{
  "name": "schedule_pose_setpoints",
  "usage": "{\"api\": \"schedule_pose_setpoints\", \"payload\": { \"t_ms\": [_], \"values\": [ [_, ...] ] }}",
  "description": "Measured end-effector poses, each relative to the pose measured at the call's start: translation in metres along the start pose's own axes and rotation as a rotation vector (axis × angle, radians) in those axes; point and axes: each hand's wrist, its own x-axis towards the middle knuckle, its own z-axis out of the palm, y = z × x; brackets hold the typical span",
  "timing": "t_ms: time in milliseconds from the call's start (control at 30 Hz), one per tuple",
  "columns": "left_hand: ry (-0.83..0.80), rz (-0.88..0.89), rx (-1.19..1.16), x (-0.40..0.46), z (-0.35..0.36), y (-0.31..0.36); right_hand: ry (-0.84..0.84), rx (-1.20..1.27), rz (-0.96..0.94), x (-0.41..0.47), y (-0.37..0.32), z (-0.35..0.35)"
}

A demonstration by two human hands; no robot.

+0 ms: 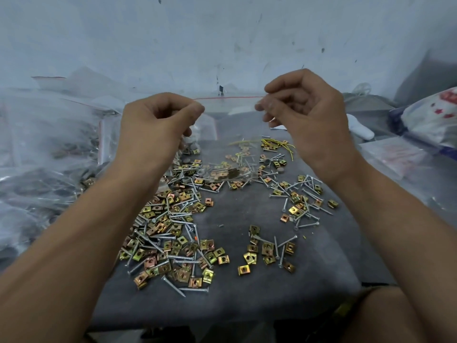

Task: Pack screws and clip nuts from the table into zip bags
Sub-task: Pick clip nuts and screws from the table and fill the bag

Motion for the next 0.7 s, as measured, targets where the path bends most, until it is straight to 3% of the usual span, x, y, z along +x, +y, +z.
{"api": "schedule_pose_setpoints", "payload": {
  "t_ms": [100, 233, 333, 500, 600, 700],
  "values": [
    [0.033, -0.059, 0.031, 0.001, -0.003, -0.005, 0.017, 0.032, 0.057, 0.000, 0.005, -0.002],
    [0.229, -0.130, 0.018, 0.005, -0.003, -0.013, 0.194, 0.020, 0.263, 0.007, 0.025, -0.015],
    [0.346, -0.124, -0.020, 0.009, -0.005, -0.011, 0.223, -0.230, 0.429, 0.006, 0.053, -0.031],
    [0.403, -0.035, 0.001, 0.011, -0.010, -0.007, -0.055, -0.682, 0.459, 0.000, 0.089, -0.050],
    [0.365, 0.025, 0.003, 0.010, -0.009, -0.005, -0.314, -0.748, 0.447, -0.003, 0.096, -0.042],
    [0.334, 0.055, -0.005, 0.010, -0.008, -0.006, -0.418, -0.832, 0.425, -0.005, 0.100, -0.030]
  ]
}}
